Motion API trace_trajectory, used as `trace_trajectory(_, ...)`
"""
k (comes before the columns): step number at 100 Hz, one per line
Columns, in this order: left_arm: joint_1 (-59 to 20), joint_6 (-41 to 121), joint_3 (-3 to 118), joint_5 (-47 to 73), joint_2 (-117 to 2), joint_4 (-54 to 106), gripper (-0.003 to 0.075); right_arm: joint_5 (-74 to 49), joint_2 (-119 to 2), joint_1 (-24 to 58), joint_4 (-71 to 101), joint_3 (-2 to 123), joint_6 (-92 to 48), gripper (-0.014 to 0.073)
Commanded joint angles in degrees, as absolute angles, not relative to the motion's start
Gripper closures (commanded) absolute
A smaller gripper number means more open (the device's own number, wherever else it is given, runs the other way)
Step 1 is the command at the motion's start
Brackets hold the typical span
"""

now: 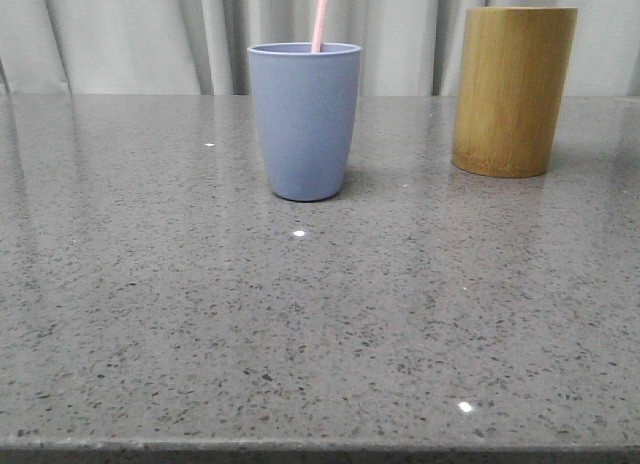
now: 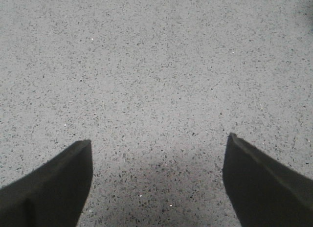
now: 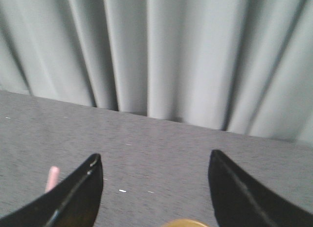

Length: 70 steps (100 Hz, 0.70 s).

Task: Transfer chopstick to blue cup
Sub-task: 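Open the right gripper to release the stick into the cup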

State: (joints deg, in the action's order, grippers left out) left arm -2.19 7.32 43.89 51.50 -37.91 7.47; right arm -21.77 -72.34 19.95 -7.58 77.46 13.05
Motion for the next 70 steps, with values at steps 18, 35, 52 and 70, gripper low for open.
trace_trajectory(18, -2.15, 7.3, 45.38, 47.83, -37.89, 7.95, 0.0185, -18.98, -55.64, 18.1, -13.11, 62.87, 12.4, 0.0118)
trace_trajectory(35, -2.15, 7.3, 45.38, 47.83, -37.89, 7.95, 0.0185, -22.83, -44.92, 18.1, -13.06, 51.08, 12.63, 0.0118)
trace_trajectory(52, -2.15, 7.3, 45.38, 47.83, -37.89, 7.95, 0.0185, -30.1, -34.83, 18.1, -13.06, 43.58, 12.86, 0.0118)
trace_trajectory(70, -2.15, 7.3, 45.38, 47.83, -37.89, 7.95, 0.0185, -33.48, -26.88, 18.1, -13.11, 38.45, 13.14, 0.0118)
